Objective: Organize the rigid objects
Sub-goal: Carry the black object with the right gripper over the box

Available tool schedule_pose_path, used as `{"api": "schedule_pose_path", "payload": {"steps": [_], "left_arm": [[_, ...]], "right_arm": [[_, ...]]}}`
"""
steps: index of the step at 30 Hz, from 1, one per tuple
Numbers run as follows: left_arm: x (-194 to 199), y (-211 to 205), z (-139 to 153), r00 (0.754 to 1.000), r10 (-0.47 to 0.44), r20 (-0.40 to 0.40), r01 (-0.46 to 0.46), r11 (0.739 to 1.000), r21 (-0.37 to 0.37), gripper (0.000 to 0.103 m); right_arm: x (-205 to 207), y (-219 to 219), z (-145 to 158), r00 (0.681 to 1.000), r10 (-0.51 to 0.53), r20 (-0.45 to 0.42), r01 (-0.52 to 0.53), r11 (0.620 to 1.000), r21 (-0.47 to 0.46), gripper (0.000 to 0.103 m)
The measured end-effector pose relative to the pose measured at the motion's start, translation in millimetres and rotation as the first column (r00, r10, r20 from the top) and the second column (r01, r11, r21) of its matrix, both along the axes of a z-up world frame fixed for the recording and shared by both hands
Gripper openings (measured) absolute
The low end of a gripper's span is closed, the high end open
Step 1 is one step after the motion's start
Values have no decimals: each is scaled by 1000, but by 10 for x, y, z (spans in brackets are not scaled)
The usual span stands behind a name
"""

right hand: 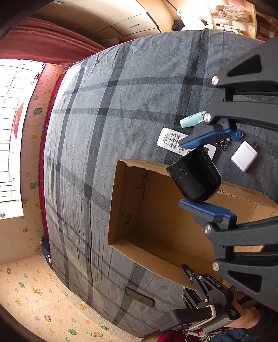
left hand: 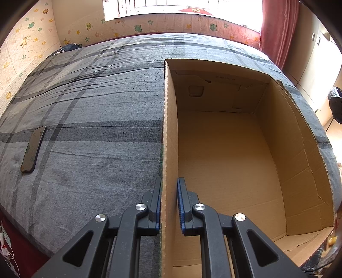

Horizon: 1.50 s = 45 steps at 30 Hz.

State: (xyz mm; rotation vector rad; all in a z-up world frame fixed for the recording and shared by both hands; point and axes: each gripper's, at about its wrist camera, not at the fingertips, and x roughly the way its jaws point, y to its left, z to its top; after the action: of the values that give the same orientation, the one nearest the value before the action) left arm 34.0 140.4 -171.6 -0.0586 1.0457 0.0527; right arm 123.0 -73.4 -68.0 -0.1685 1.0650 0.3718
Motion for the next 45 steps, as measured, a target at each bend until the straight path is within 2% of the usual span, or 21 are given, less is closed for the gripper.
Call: {"api": "schedule_pose_path", "payload": {"steps": [11,24,35,45], "left_arm": [[0,-11,0,1000,-3,-1,3,1000,7,13],[-1,-9,0,1000,-3,-1,3,1000,9,13],[-1,-8,4,1000,0,-2,0,1000,7,13],[4,-7,2,1000,0,-2,0,1000,8,13]], "right_arm": [[145,483,-314,995,70,-73,-69,997,23,53],[250,975,-914,975,119,-186,-128,991,-36,53],[292,1167,-1318,954,117,-278,-145,986,-82,53],[268,1166,-1484,943,109,-314,-147,984,-99,53]]}}
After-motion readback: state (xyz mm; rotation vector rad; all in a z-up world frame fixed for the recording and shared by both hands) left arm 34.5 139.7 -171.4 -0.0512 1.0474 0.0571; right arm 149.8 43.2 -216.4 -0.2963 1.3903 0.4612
